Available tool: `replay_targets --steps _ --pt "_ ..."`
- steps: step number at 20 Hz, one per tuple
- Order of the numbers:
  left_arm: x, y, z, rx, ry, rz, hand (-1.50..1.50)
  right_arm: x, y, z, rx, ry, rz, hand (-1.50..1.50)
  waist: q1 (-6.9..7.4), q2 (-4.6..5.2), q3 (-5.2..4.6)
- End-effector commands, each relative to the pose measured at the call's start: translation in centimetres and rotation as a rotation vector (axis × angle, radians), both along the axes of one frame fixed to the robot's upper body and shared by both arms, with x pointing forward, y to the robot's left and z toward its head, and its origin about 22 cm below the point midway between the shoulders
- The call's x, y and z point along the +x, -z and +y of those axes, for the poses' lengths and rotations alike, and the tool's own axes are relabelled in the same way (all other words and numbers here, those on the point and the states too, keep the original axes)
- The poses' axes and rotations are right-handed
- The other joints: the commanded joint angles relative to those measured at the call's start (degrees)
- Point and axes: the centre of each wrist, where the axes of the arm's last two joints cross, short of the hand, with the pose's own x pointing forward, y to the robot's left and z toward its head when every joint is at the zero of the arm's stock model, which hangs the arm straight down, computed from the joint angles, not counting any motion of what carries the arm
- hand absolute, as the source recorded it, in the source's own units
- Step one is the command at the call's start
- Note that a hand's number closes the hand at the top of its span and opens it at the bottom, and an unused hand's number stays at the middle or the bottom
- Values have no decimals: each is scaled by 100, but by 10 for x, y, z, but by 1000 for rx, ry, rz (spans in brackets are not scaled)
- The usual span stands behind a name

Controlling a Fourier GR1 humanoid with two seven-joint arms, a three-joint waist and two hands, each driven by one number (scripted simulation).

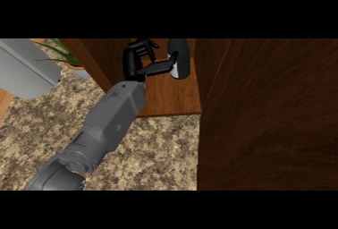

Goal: Pick up the wine, place it into the cabinet and close the cabinet

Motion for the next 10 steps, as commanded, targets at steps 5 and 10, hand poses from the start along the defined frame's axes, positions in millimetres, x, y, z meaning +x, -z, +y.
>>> replay_targets --steps 5,10 --pt "-12 28 10 86 -60 55 -150 1 3 -10 24 -20 -12 -150 -26 64 -19" --pt "-5 19 19 132 -68 83 -150 -11 -9 -3 14 -35 -35 -150 -58 62 -25"
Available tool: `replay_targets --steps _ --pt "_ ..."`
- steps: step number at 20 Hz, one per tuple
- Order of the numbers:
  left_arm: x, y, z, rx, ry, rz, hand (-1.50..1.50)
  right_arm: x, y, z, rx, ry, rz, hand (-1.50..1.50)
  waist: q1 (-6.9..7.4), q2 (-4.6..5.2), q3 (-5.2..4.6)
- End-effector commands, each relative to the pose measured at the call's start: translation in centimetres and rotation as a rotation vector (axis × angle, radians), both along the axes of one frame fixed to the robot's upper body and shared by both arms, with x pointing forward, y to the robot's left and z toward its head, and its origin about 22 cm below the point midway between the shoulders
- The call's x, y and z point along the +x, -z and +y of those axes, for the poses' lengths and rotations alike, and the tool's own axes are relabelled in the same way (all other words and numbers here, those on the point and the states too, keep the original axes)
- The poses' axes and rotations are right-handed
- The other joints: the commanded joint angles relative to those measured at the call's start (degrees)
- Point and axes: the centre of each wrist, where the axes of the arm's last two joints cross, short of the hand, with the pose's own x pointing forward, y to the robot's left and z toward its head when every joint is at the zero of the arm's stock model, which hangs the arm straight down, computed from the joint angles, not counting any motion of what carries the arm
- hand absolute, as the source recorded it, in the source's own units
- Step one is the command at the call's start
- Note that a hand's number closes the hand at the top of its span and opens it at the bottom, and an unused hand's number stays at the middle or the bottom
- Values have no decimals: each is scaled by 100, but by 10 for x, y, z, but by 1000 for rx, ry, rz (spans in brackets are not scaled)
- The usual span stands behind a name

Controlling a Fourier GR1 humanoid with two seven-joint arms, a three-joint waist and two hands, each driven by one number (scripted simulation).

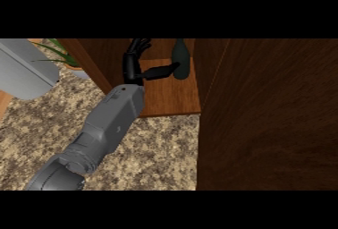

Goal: Pick up the wine, place it into the cabinet and close the cabinet

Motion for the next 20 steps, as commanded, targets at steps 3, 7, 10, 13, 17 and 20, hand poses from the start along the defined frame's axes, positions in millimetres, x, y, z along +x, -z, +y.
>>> replay_targets --steps 3,7,10,13,17,20 --pt "-10 25 18 103 -47 36 -150 -7 -4 -3 26 -12 -20 -150 -12 59 -27" --pt "-10 27 32 88 -54 40 -150 -14 -9 -4 12 -19 -23 -150 -7 50 -31" --pt "-10 25 22 47 -68 14 -150 -10 -2 -5 1 -37 -21 -150 -7 52 -28" --pt "2 6 31 39 -71 -8 -150 -20 -2 5 26 -58 -10 -150 -24 40 -33" --pt "-18 41 33 49 -18 -25 -150 -9 4 -7 12 -20 -15 -150 34 41 -27" --pt "-20 41 18 25 -24 -25 -150 -11 0 4 17 -42 -28 -150 -2 51 -33"
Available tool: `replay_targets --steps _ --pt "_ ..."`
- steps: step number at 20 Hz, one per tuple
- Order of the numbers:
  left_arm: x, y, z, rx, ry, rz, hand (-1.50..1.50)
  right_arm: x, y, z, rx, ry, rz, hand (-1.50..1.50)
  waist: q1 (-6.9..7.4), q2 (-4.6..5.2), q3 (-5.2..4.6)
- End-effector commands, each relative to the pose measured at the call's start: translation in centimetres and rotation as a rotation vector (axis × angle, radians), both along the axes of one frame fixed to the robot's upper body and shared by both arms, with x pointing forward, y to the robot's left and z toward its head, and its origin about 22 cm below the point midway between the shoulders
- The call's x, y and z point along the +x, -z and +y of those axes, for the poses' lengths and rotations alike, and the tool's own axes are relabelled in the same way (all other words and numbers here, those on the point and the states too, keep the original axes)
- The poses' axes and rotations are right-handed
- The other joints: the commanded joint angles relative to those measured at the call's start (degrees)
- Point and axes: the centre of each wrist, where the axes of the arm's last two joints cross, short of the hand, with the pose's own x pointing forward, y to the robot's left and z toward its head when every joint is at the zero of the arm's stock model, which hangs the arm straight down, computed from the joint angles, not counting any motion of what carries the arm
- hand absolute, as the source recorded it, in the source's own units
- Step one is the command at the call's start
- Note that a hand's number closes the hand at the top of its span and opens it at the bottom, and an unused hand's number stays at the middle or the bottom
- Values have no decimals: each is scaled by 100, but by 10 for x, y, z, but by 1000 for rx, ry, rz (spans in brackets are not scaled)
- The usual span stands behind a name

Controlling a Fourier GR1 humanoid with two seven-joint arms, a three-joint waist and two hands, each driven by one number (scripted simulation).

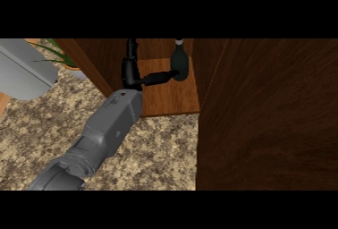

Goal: Pick up the wine, place it into the cabinet and close the cabinet

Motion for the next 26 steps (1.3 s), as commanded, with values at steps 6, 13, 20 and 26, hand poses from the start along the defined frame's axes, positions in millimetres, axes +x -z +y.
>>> replay_targets --steps 6,13,20,26 --pt "-8 18 12 -1 48 17 -150 -12 -13 -2 0 -31 -8 -150 20 28 -30" --pt "-15 29 13 -23 91 5 -150 -4 -7 -7 12 0 -16 -150 117 -33 -24" --pt "-16 30 14 -144 105 -9 -150 -16 -16 2 24 -16 1 -150 67 -70 -28" --pt "-16 28 12 -179 115 -4 -150 -13 -22 0 9 -20 12 -150 104 -108 -26"
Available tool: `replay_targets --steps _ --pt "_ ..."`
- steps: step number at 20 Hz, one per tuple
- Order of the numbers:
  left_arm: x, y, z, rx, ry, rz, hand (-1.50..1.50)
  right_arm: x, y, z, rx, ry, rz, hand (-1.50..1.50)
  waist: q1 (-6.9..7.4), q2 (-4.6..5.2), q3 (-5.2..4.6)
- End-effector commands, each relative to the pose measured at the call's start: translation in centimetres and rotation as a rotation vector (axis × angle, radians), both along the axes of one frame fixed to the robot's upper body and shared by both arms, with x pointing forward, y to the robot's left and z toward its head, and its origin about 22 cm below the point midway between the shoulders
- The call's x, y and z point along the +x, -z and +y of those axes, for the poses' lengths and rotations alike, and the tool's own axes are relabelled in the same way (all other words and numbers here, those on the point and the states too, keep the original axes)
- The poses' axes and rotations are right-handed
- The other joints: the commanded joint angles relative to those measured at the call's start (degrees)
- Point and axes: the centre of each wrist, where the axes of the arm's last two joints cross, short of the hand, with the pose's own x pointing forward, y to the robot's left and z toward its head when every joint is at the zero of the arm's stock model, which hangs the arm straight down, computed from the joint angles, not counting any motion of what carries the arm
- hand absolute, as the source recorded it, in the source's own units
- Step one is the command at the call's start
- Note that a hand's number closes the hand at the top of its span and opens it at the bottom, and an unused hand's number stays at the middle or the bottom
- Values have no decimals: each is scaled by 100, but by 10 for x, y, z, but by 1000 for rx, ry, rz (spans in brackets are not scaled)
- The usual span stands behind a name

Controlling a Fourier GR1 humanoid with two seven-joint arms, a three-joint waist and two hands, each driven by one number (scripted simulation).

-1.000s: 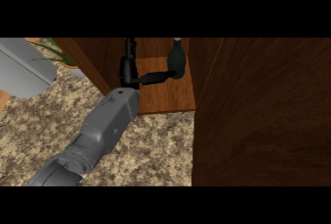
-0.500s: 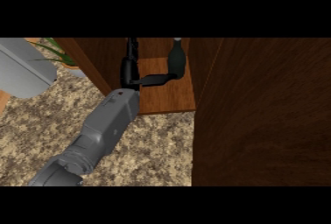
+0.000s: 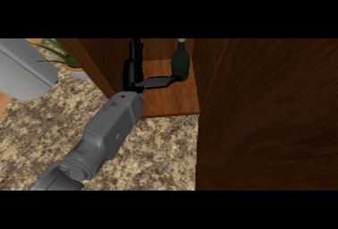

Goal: Pick up the wine, place it into the cabinet and close the cabinet

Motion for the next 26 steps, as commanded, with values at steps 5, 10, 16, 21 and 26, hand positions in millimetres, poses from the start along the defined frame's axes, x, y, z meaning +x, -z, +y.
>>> replay_targets --steps 5,10,16,21,26 --pt "-23 34 12 -59 -40 66 -150 -14 -7 2 19 -30 -16 -150 74 -59 0" --pt "-45 37 -6 -65 5 69 -150 -15 -4 -7 33 21 -24 -150 197 -100 4" --pt "-95 44 -42 -57 29 87 -150 -21 -8 -4 34 53 -21 -150 289 -74 1" --pt "-133 29 -65 -62 46 13 -150 -14 2 -8 24 48 -25 -150 409 -83 5" --pt "-159 19 -63 -96 64 1 -150 -19 -4 -15 18 83 -10 -150 451 -78 5"
